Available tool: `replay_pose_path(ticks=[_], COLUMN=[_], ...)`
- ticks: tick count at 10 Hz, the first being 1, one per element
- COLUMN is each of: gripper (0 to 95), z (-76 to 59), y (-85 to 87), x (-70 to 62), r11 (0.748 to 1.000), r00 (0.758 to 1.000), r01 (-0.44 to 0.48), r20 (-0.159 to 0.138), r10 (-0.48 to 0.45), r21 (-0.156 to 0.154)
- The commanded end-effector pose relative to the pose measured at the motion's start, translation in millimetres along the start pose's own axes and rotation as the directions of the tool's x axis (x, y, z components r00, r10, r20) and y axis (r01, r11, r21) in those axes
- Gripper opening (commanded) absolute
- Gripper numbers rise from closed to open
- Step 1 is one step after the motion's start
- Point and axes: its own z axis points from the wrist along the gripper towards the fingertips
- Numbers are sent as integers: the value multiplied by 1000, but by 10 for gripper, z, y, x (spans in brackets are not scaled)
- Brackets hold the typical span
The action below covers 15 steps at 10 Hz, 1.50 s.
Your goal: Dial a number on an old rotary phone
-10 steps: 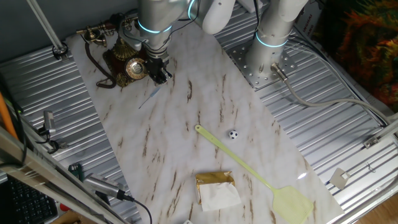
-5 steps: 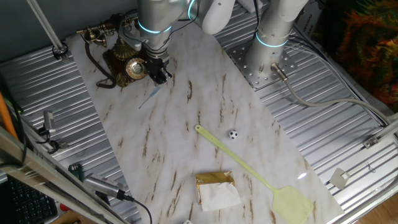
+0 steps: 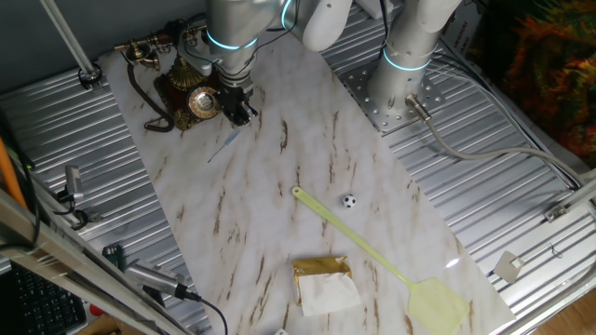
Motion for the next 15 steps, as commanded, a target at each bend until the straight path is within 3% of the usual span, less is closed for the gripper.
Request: replay_pose_path(ticks=[1, 6, 15], gripper=[0, 0, 0], z=[3, 58, 208], y=[-1, -11, -69], x=[-1, 22, 76], r11=[1000, 1000, 1000], r00=[1000, 1000, 1000], r01=[0, 13, 21], r20=[-1, 20, 16], r10=[0, -13, -21], r21=[0, 7, 13])
